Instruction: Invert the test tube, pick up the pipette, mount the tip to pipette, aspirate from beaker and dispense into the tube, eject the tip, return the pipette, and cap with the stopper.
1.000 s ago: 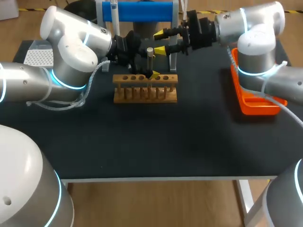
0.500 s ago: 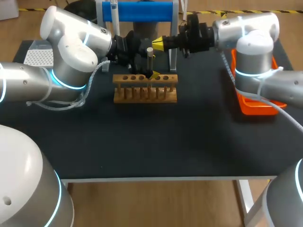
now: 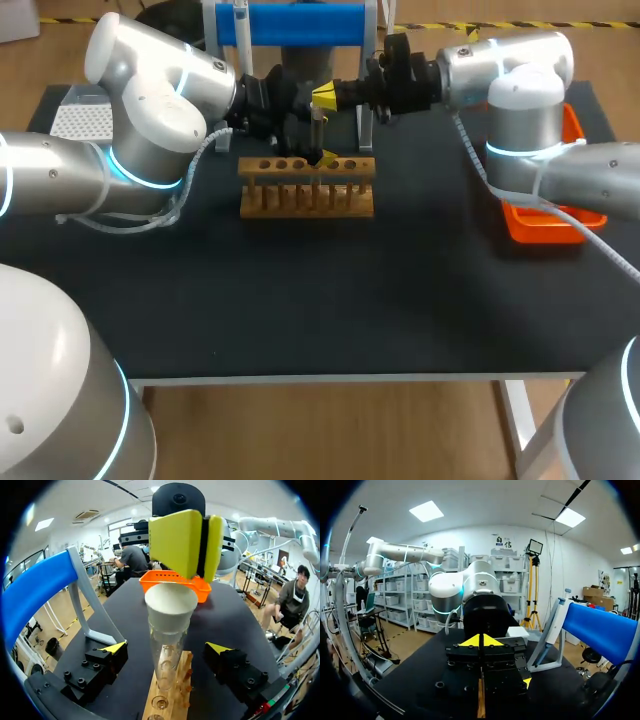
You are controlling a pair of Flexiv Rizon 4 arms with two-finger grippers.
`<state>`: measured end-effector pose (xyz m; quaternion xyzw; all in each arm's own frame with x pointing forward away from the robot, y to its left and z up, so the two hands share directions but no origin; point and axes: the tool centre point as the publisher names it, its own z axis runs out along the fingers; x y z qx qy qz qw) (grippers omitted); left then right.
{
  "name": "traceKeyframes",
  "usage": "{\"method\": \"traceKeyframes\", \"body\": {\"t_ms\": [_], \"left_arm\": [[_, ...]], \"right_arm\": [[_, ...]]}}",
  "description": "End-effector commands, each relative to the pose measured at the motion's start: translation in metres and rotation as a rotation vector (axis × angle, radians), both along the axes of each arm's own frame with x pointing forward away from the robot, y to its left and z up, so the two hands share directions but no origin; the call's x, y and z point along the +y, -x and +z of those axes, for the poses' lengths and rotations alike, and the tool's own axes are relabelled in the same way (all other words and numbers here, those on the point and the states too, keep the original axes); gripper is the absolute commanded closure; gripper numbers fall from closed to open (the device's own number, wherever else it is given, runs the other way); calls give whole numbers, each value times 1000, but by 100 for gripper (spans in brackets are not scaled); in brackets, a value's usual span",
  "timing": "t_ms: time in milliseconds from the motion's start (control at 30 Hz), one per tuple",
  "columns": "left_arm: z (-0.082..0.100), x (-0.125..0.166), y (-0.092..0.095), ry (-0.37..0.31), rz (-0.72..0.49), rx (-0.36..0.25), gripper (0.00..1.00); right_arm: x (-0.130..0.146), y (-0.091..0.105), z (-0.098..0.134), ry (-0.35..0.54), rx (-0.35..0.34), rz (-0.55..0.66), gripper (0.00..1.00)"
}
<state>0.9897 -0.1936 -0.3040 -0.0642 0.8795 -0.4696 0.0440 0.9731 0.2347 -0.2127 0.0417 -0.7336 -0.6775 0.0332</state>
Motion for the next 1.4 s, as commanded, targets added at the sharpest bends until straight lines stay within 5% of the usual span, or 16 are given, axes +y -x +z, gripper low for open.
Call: {"method": "traceKeyframes", "body": {"t_ms": [33,433,833,1167,1200,1267,1300,1400], "left_arm": [[0,0,0,0,-1,0,0],[0,0,0,0,-1,0,0],[0,0,0,0,-1,0,0],[0,0,0,0,-1,0,0],[0,0,0,0,-1,0,0],[0,0,0,0,-1,0,0],[0,0,0,0,-1,0,0],[0,0,0,0,-1,0,0]], "right_arm": [[4,-6,-6,3,5,20,100],[2,-10,-22,-20,111,6,100],[6,-4,-29,-4,111,13,100],[-5,-9,6,-105,56,-37,99],[-6,-9,8,-110,53,-40,96],[-10,-10,13,-110,41,-53,56],[-11,-11,14,-99,30,-59,0],[-18,-12,16,-65,2,-76,0]]}}
